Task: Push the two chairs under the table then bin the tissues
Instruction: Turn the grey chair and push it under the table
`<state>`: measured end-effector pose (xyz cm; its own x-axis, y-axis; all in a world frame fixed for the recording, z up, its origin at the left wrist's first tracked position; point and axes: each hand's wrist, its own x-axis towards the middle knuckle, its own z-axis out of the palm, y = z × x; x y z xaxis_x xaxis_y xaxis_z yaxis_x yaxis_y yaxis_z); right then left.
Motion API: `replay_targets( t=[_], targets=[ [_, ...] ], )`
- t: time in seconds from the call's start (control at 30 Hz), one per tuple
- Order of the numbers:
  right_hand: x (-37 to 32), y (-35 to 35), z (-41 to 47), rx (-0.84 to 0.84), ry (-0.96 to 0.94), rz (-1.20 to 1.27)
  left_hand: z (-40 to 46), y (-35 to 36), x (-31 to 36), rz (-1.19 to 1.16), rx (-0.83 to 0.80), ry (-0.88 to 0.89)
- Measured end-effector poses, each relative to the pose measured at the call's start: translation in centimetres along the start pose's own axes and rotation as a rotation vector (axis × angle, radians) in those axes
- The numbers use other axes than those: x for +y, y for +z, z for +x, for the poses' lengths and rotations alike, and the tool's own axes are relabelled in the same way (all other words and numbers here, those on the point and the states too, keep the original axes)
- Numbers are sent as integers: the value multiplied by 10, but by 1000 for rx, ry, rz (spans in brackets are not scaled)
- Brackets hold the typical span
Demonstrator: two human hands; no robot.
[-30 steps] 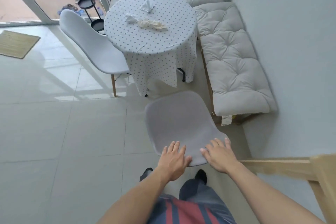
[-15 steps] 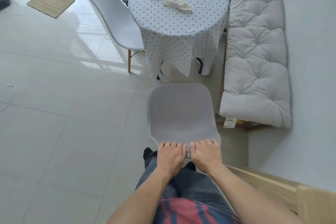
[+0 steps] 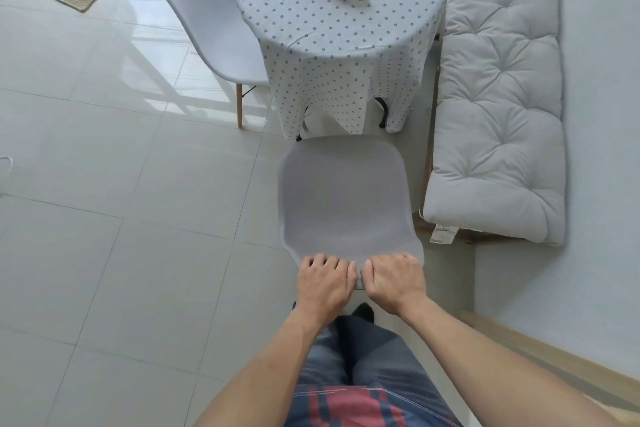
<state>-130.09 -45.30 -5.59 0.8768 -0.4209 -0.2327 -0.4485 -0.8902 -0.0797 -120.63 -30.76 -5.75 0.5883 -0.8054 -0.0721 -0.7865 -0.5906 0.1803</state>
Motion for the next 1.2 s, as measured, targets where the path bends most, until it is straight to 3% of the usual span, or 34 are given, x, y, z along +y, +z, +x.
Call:
replay_targets(
  t=[0.47, 1.07, 1.2],
  targets=[
    [17, -26, 118, 110, -4, 64, 121, -26, -41, -12, -25, 11],
    [89, -78, 267, 10, -71, 52, 284, -58, -30, 86, -192, -200],
    [105, -78, 277, 0, -76, 34, 304, -56, -27, 104, -231, -170]
  ],
)
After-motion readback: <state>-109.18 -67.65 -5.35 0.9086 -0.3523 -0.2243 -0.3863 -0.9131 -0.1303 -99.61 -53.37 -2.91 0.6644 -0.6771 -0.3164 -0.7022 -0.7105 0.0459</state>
